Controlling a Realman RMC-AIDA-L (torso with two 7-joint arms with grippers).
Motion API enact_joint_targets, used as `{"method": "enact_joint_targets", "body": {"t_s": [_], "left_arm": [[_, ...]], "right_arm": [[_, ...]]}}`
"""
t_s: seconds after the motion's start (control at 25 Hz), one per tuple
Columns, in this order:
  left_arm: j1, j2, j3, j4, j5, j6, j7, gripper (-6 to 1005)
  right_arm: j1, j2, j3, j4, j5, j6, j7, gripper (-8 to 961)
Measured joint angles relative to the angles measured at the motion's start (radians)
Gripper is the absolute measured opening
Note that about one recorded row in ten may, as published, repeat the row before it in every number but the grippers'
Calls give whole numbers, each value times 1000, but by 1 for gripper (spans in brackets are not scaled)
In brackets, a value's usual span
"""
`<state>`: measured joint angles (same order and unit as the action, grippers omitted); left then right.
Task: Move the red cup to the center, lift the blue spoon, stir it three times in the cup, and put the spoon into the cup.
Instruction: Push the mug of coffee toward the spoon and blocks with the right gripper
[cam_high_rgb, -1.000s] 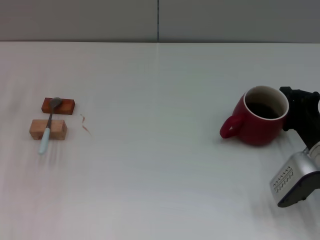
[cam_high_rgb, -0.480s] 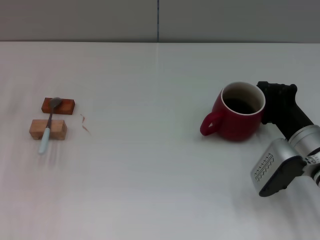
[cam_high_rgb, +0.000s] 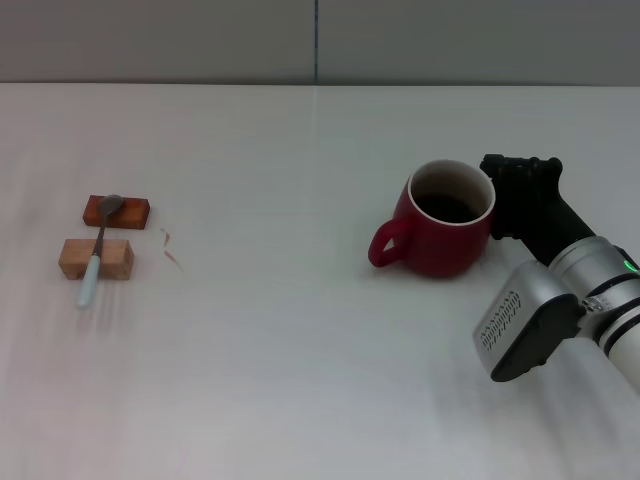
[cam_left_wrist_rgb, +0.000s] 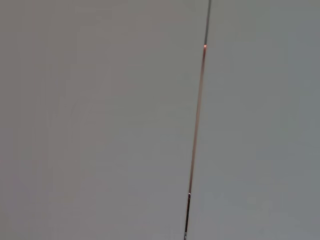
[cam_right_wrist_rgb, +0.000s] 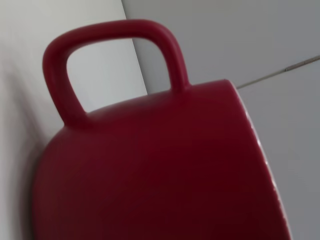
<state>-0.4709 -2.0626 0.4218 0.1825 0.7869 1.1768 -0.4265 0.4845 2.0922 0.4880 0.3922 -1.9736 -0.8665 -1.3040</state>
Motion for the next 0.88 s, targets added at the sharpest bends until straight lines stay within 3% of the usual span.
{"method": "enact_joint_targets", "body": {"t_s": [0.88], "left_arm": [[1,0,5,0,0,27,-21,784]], "right_arm": [[66,0,-8,136,0,96,9,28]]}}
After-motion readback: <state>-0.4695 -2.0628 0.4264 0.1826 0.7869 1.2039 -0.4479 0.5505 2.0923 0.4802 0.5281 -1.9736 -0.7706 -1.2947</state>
